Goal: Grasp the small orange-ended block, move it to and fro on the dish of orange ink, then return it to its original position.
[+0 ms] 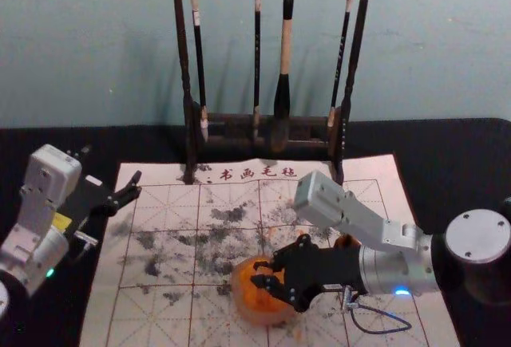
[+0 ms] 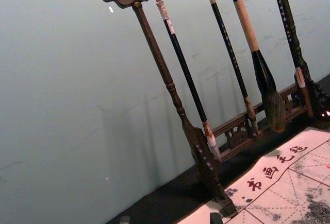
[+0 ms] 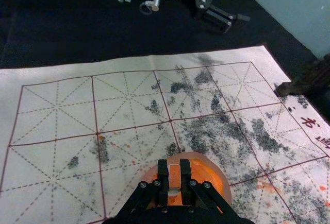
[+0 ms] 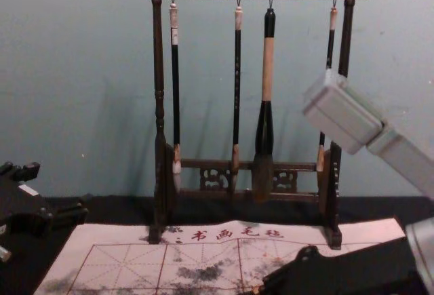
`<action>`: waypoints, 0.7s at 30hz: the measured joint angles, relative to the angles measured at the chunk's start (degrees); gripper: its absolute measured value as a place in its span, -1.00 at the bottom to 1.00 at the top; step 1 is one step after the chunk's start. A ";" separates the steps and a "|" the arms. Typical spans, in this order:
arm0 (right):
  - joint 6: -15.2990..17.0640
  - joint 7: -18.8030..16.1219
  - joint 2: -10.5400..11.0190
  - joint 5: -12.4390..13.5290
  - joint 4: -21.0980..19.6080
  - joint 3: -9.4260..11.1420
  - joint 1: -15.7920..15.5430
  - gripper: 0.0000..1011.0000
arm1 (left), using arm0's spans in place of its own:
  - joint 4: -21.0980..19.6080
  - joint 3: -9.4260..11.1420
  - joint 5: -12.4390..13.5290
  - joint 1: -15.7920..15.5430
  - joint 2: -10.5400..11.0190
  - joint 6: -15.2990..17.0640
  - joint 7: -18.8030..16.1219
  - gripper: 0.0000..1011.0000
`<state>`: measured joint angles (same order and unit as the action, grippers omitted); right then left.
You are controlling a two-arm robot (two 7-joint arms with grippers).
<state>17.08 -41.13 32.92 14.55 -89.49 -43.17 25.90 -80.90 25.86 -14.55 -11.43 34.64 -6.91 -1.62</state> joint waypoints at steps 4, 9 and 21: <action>-0.23 0.26 -0.44 -0.47 0.80 -0.15 0.40 -0.82 | 0.00 0.00 0.00 0.00 0.00 0.00 0.00 0.98; -0.33 0.86 -1.19 -0.79 1.96 0.03 0.91 -0.82 | 0.00 0.00 0.00 0.00 0.00 0.00 0.00 0.98; -0.11 1.72 -1.89 -0.94 4.03 1.17 1.40 -0.82 | 0.00 0.00 0.00 0.00 0.00 0.00 0.00 0.98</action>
<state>16.98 -39.40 31.03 13.62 -85.46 -41.99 27.30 -80.90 25.86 -14.55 -11.43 34.64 -6.91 -1.62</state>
